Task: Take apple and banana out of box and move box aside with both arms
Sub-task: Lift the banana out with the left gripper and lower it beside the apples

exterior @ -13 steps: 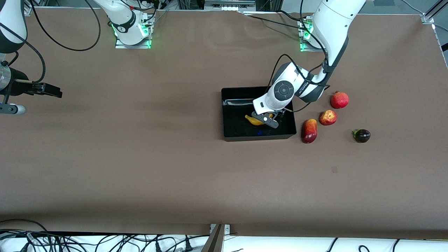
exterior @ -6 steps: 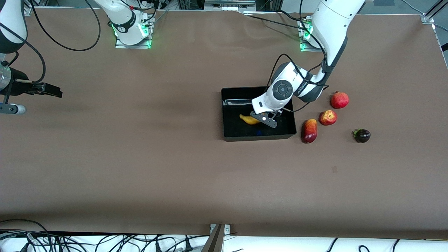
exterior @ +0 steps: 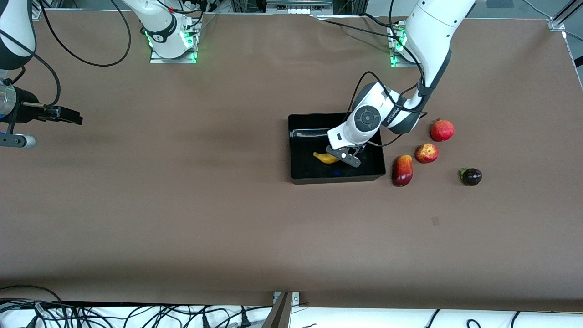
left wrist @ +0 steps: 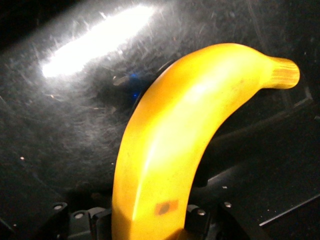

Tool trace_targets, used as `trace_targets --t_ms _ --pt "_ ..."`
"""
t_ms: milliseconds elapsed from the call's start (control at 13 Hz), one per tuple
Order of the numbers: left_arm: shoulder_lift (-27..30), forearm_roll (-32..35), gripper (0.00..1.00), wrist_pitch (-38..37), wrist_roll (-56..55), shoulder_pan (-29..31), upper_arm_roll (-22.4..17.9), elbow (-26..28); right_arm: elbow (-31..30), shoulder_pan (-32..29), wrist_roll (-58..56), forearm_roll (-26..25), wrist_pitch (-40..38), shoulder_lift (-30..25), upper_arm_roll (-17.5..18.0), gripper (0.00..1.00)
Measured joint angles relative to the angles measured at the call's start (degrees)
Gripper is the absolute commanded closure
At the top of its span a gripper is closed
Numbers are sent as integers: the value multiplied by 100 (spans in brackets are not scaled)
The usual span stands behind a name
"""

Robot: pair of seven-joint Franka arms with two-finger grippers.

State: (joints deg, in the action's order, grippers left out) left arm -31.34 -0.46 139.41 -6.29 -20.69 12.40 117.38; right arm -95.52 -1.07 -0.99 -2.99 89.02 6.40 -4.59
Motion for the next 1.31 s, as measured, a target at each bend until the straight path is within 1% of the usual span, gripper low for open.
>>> trace_targets --t_ms 231,385,692,846,1154,1308 --pt "64 0 100 -8 0 33 -44 -112 -1 0 0 0 -7 0 0 0" --pt "237 0 100 -137 0 120 -53 -162 -2 2 0 0 -12 0 3 0" --pt "809 -20 100 -787 0 314 -53 -206 -4 3 0 0 -14 2 4 0" --pt "1100 -163 100 -1096 73 433 -46 -224 -5 3 0 0 -14 4 4 0" --pt "1464 -402 100 -1487 929 895 -54 -280 -11 7 0 0 -20 9 5 0" --pt "1508 -413 100 -1579 1670 1258 -78 -358 -12 22 0 0 -23 10 7 0"
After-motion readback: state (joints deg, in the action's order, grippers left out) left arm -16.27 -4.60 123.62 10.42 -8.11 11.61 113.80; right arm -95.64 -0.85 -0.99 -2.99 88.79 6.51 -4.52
